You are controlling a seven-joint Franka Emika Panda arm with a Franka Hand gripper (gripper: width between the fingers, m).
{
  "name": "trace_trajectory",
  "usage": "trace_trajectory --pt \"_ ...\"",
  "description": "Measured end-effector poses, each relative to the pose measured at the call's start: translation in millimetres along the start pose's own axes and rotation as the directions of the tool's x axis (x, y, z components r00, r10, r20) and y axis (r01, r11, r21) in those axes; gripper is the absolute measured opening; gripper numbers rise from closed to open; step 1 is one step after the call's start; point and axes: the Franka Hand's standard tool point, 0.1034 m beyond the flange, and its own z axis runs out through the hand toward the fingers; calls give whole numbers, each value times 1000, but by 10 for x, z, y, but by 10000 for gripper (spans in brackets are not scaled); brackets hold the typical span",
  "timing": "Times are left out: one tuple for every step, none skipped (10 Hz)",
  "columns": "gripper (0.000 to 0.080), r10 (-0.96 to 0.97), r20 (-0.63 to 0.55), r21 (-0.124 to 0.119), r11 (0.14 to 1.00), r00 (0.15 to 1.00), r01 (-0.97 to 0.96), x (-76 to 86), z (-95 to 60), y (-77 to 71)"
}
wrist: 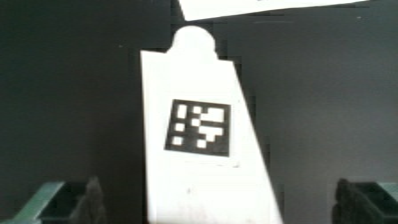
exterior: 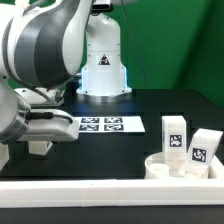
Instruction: Assemble stool
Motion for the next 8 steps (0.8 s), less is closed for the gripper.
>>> trace_trajectory --pt "649 -1 8 0 1000 1000 1 17 44 -10" --pt "649 2 12 -1 1000 1000 -2 23 69 -17" --pt "649 8 17 -1 1000 1000 -8 16 90 -12" --pt "649 13 22 -1 1000 1000 -13 7 110 -3" --pt "649 14 23 -2 1000 1000 -14 5 114 0" --pt "649 15 23 -2 1000 1000 -15 5 115 2" --pt "626 16 23 -2 1000 1000 -15 5 115 4" --pt "626 16 23 -2 1000 1000 -16 5 115 4"
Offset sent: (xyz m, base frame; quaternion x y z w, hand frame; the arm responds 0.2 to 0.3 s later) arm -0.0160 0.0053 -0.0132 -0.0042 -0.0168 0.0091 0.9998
